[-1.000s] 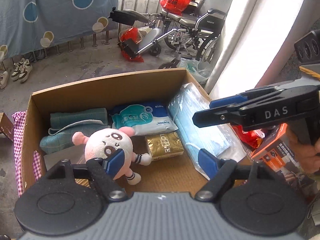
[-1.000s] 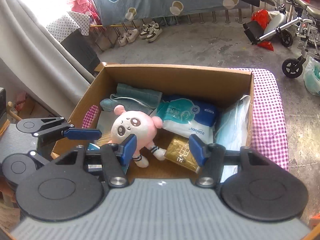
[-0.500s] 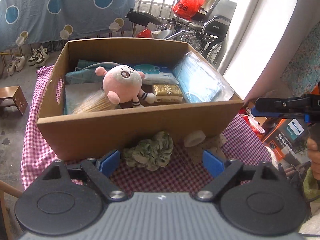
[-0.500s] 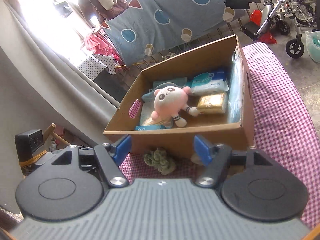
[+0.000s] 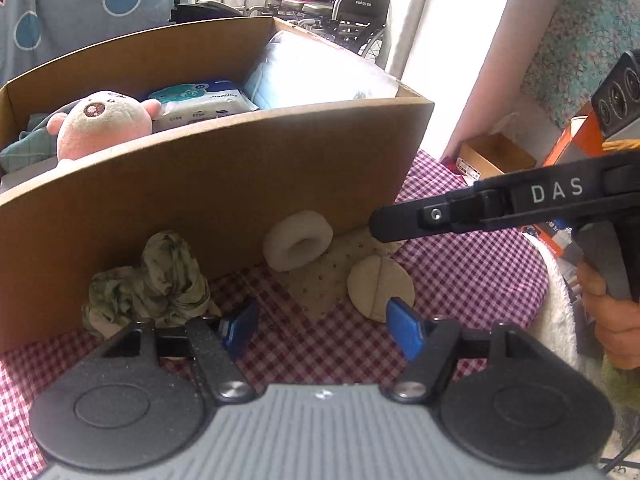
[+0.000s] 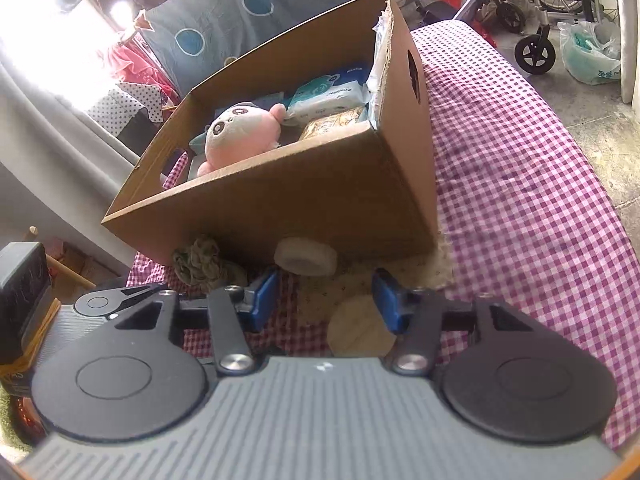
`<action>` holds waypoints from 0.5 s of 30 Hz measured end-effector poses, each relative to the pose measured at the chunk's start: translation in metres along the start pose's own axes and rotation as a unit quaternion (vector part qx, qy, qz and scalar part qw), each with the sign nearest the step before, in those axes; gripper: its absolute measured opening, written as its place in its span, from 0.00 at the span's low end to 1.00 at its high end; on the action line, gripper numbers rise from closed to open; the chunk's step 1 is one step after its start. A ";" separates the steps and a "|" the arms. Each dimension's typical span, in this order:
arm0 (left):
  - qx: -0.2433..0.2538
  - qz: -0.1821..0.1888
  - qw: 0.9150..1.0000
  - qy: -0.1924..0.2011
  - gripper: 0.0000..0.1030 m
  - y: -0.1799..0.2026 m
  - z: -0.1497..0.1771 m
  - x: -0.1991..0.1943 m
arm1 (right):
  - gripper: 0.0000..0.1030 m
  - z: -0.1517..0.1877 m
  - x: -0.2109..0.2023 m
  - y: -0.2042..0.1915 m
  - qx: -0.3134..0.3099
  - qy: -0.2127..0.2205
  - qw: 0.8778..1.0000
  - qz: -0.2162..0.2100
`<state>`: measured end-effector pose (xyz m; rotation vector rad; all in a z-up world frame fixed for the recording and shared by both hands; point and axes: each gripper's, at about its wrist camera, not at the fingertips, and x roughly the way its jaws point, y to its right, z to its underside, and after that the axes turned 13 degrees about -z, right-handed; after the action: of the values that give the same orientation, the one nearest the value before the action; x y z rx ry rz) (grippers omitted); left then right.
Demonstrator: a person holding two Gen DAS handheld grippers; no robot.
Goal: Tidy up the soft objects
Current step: 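Grasp the white foam ring with the right gripper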
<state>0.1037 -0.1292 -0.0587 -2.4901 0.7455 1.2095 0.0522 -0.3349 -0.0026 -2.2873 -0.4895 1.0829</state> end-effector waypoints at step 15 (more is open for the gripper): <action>0.019 -0.026 0.999 0.004 0.58 0.012 -0.016 0.036 | 0.23 -0.011 0.056 -0.003 -0.070 -0.050 0.996 -0.017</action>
<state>0.1260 -0.1585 -0.0771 -2.4686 0.6960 1.1581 0.0946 -0.3064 -0.0283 -2.3446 -0.6599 1.1839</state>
